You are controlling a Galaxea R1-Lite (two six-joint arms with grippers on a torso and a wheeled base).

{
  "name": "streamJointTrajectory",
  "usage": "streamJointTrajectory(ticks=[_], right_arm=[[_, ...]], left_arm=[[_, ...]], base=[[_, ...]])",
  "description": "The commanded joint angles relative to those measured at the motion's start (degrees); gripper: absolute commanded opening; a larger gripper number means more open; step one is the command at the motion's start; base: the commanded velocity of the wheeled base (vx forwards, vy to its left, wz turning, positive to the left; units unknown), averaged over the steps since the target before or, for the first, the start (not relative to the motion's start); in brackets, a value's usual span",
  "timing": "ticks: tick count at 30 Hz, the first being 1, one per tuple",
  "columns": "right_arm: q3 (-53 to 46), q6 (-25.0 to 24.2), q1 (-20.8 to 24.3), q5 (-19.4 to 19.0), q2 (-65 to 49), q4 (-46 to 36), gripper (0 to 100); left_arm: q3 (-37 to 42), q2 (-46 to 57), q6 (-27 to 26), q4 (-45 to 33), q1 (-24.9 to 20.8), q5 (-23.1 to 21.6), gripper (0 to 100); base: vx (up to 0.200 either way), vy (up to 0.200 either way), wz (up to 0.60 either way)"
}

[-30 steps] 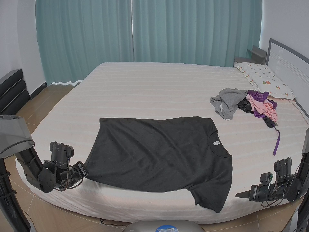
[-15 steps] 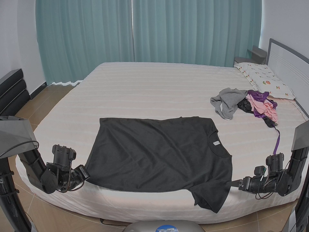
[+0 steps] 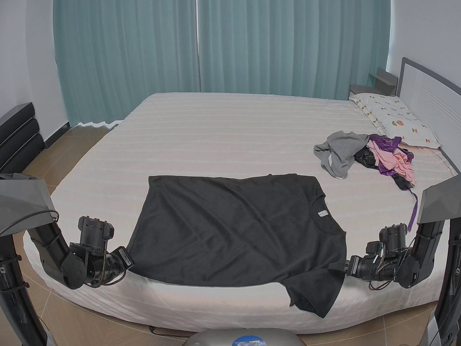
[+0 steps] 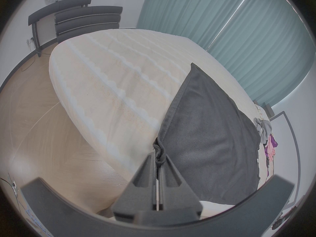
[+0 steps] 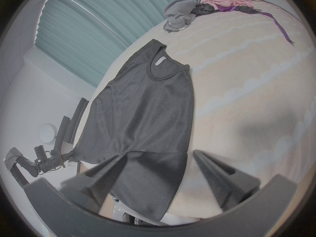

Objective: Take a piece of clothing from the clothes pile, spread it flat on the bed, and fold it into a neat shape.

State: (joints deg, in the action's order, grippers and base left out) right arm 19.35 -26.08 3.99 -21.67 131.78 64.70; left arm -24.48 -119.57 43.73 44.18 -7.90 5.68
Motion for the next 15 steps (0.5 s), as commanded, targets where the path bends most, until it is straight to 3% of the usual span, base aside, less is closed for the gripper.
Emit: streamJointTrajectory(ticks=[1,15], right_arm=[[0.4,0.0,0.3,1.3,1.4,0.0,0],[-5.3,0.8,-4.9,1.8,-4.0,-0.1,0]], left_arm=[[0.0,-0.2,0.0,-0.1,0.0,0.0,0],[1.7,0.0,-2.9,-0.2,0.1,0.1,0]], base=[[0.000,0.000,0.00],[0.000,0.000,0.00]])
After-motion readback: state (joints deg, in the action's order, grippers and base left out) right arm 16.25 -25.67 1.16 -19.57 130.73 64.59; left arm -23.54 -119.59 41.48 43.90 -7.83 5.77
